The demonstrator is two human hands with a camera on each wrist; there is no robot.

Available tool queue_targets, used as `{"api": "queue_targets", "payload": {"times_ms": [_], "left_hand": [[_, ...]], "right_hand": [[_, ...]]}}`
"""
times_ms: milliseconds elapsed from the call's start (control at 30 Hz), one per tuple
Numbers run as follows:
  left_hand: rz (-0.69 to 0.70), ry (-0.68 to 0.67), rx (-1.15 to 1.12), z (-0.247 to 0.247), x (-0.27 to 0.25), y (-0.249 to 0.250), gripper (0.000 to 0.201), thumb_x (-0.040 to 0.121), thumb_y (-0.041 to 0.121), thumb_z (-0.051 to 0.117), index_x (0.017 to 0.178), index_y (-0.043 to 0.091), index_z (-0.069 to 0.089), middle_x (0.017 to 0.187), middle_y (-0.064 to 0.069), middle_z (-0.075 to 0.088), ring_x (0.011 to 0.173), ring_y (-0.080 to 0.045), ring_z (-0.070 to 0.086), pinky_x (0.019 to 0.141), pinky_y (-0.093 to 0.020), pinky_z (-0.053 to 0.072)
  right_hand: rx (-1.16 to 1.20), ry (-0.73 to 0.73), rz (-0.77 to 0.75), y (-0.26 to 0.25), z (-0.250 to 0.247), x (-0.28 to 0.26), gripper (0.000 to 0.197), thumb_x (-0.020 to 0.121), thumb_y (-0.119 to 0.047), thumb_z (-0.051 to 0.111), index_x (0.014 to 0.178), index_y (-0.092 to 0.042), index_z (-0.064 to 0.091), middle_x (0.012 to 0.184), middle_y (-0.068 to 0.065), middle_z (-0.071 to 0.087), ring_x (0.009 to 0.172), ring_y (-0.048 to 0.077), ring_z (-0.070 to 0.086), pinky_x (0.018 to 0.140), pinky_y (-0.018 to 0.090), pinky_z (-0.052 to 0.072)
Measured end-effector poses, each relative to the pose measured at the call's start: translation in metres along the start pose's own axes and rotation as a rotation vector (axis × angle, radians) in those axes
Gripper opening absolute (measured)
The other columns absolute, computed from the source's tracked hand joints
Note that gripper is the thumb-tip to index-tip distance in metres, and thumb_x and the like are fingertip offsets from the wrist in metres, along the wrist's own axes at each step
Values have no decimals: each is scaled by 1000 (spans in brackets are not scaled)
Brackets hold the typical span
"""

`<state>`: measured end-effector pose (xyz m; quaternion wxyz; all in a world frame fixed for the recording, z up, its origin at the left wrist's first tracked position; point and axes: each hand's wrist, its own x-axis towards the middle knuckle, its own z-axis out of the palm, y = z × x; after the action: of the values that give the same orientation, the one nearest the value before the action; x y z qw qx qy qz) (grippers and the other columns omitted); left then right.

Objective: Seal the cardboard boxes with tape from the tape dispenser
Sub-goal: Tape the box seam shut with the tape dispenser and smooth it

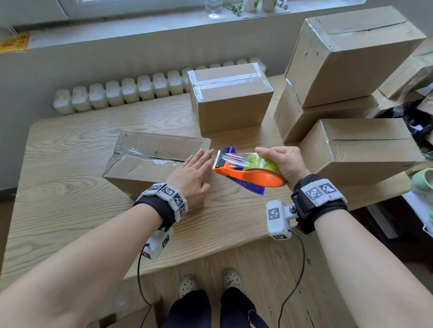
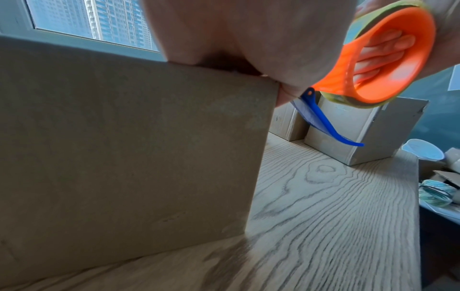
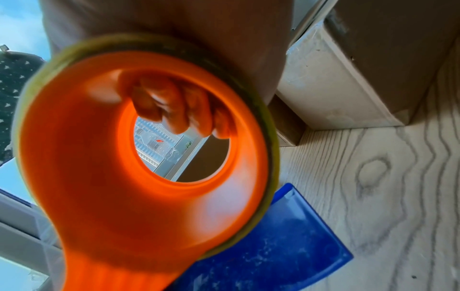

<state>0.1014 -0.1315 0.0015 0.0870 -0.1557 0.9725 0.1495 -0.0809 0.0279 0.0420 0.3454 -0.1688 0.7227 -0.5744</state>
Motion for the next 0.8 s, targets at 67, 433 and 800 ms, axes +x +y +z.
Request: {"api": "queue_targets", "payload": {"times_ms": [67, 433, 800], "left_hand": [[5, 0, 3, 1, 0, 0, 74, 89, 25, 40, 151, 19, 0, 158, 4, -9, 144, -12, -14, 116, -26, -9], [51, 36, 104, -1, -3, 0, 41, 88, 27, 44, 125, 10, 43, 158, -5, -9, 145, -21, -9, 118, -33, -2], [281, 6, 227, -15, -51, -29, 52, 79, 5, 30, 126, 3, 52, 154, -2, 2, 144, -25, 14, 117, -38, 10]], "right_hand": [[-24, 14, -6, 4, -1, 2, 35, 74, -21, 78, 58, -2, 52, 59, 7, 45, 49, 15, 43, 48, 23, 37], [92, 100, -59, -31, -12, 14, 23, 78, -22, 75, 68, -2, 68, 52, -2, 64, 46, 9, 56, 47, 19, 45], [-32, 21, 28, -29, -1, 2, 27, 78, -28, 75, 80, -1, 70, 76, 14, 67, 63, 22, 61, 56, 27, 49]]}}
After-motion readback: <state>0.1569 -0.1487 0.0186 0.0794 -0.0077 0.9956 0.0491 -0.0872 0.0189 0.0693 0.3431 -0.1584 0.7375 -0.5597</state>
